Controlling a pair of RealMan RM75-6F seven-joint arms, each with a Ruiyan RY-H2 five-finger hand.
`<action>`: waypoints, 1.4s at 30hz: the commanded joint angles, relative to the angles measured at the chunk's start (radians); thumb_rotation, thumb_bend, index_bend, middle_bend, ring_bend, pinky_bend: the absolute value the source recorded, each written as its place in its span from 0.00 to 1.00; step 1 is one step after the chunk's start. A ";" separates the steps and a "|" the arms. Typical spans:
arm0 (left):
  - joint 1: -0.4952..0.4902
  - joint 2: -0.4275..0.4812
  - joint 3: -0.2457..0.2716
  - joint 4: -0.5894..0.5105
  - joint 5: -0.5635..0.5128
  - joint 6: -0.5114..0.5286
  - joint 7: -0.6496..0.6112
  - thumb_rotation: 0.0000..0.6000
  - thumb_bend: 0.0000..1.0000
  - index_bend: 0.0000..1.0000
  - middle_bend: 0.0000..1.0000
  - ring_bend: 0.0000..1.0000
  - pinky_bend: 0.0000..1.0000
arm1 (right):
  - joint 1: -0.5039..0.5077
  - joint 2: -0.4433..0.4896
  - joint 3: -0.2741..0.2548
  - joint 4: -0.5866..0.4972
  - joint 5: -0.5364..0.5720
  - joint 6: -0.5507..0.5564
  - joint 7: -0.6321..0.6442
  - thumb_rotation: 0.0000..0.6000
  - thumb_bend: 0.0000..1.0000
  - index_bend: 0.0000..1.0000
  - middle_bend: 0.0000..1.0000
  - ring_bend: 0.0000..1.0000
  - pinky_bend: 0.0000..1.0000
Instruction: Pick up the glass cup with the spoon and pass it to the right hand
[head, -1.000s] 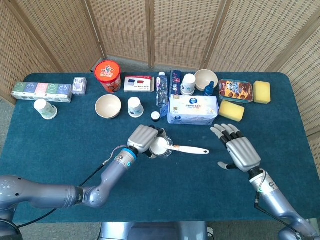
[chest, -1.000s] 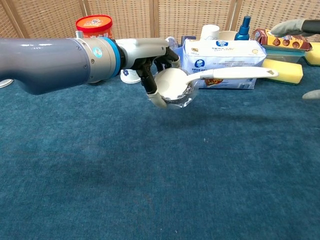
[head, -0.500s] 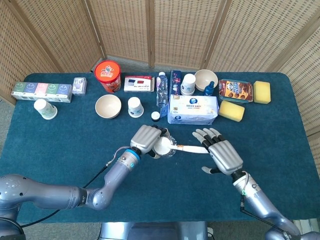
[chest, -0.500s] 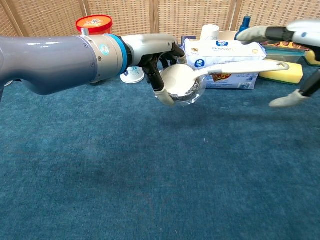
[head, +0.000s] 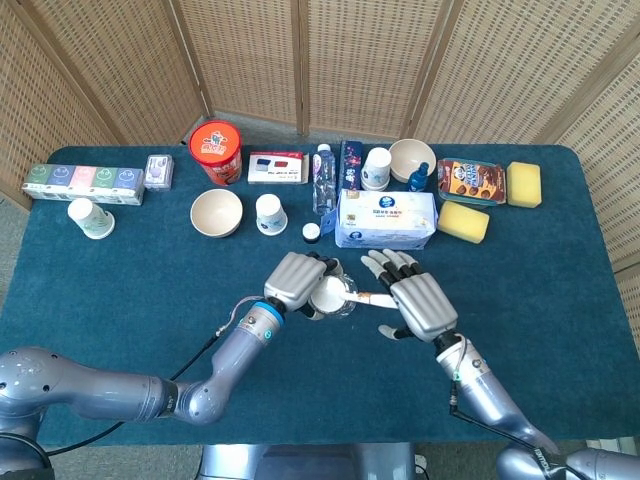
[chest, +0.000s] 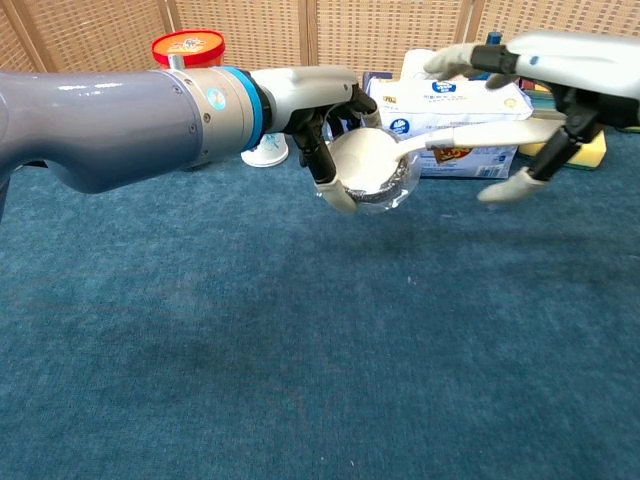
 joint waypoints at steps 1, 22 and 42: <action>-0.002 0.002 -0.002 -0.008 -0.004 0.007 0.002 1.00 0.01 0.40 0.34 0.27 0.49 | 0.012 -0.043 0.008 0.019 0.019 0.036 -0.037 1.00 0.27 0.20 0.38 0.36 0.45; -0.004 0.000 -0.011 -0.046 -0.016 0.046 -0.002 1.00 0.01 0.32 0.19 0.20 0.49 | 0.046 -0.157 -0.010 0.025 0.183 0.158 -0.308 1.00 0.86 0.77 0.94 0.88 1.00; 0.033 0.132 0.020 -0.156 -0.012 0.060 0.010 1.00 0.00 0.00 0.00 0.00 0.25 | 0.021 -0.109 -0.036 0.034 0.162 0.166 -0.216 1.00 0.87 0.77 0.94 0.88 1.00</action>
